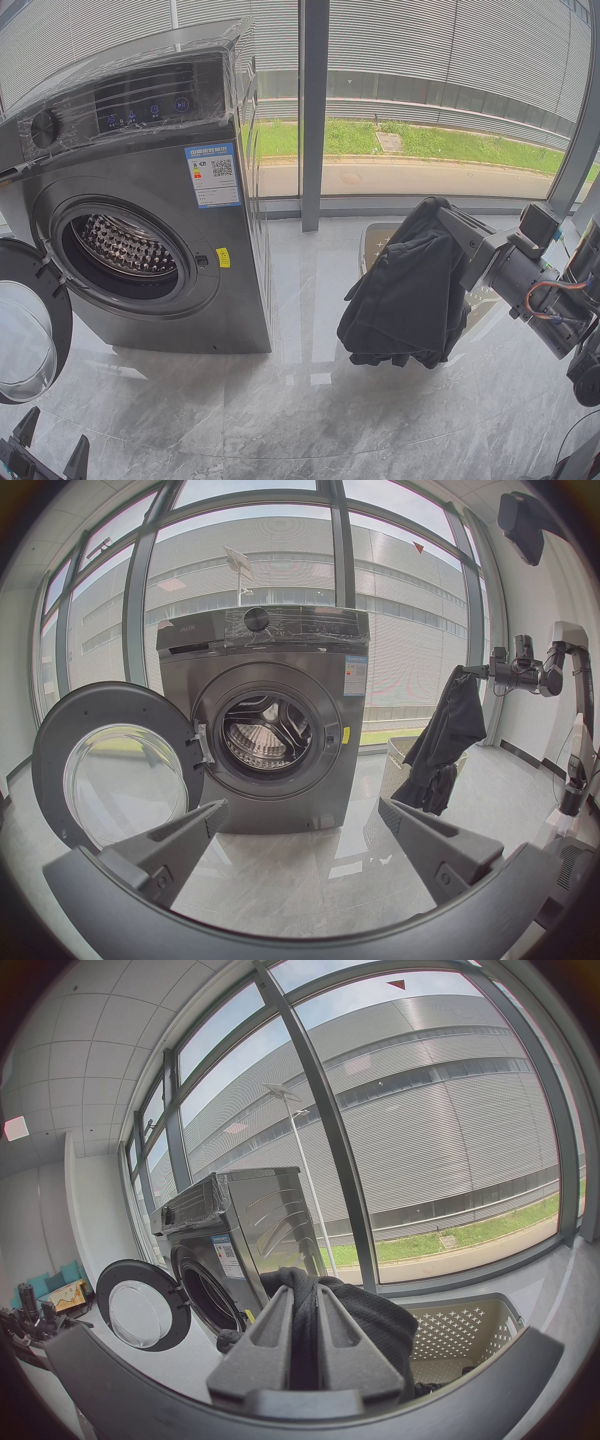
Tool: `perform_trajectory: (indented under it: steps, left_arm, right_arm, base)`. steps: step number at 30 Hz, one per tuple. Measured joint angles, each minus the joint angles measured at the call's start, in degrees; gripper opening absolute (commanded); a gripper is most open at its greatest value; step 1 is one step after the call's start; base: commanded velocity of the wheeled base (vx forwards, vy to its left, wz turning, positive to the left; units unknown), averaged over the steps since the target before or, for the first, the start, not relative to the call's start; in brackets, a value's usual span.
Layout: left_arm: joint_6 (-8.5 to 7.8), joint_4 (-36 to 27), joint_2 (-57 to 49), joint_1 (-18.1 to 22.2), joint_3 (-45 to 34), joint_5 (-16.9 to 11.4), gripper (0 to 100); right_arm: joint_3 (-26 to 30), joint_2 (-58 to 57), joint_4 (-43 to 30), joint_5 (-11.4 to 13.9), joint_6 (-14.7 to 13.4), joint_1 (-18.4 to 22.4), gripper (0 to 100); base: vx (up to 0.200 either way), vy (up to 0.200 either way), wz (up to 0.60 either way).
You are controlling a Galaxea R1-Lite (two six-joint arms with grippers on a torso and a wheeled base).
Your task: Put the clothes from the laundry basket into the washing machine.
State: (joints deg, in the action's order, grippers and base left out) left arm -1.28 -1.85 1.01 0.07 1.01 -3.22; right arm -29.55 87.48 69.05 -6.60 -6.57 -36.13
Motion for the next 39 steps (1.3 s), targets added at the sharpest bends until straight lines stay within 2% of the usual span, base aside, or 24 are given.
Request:
perform_trajectory:
  steps: [24, 33, 39]
  left_arm:
    - [0.02, 0.0, 0.0, 0.0, 0.0, -0.1, 100]
    - [0.00, 0.0, 0.0, 0.0, 0.0, -0.1, 100]
    - [-0.02, 0.0, 0.0, 0.0, 0.0, -0.1, 100]
  right_arm:
    - [0.0, -0.2, 0.0, -0.1, -0.1, 0.0, 0]
    - [0.6, -0.2, 0.0, 0.0, -0.1, 0.0, 0]
    - [0.8, -0.2, -0.1, 0.1, -0.1, 0.0, 0]
  base:
    - [0.000, 0.200, 0.00]
    - [0.000, 0.000, 0.00]
    - [-0.200, 0.000, 0.00]
